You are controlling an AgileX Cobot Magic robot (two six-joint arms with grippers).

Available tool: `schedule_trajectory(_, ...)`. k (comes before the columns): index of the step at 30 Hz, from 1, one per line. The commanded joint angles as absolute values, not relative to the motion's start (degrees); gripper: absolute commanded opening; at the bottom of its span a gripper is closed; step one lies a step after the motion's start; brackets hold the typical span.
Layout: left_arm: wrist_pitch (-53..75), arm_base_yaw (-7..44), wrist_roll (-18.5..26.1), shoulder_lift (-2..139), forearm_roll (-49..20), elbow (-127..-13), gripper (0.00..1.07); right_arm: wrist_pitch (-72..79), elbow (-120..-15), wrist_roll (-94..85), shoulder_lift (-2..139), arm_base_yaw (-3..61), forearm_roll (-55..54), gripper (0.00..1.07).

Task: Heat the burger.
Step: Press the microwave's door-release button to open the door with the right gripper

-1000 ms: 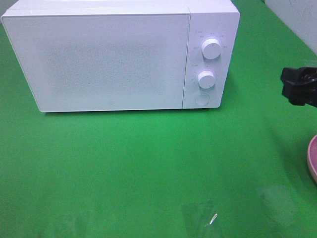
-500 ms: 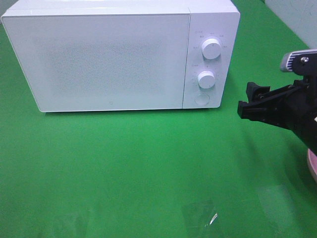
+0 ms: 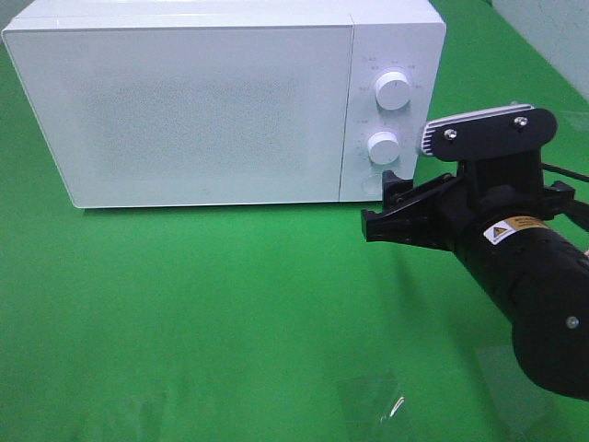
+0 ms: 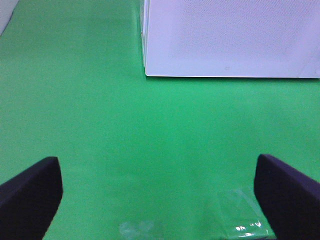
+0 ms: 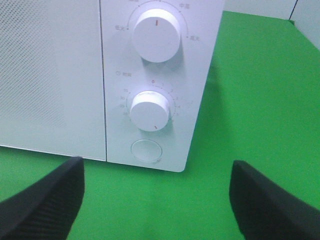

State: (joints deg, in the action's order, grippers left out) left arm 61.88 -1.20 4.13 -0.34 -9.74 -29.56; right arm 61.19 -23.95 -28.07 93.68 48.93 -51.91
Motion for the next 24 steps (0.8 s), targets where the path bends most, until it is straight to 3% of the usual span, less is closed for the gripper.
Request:
schedule_trajectory(1, 61.02, -1.26, 4.30, -0.57, -10.20, -29.51, 0.98, 62.11, -26.07, -28.88, 95.51, 49.50, -51.85, 0.76)
schedule_trajectory(18, 61.02, -1.26, 4.30, -0.57, -10.20, -29.51, 0.98, 62.11, -26.24, -27.16, 96.03, 49.50, -51.80, 0.75)
schedule_trajectory(24, 61.02, -1.26, 4.30, -0.57, -10.20, -29.51, 0.98, 62.05, -26.24, -23.32, 96.03, 49.50, -51.80, 0.69)
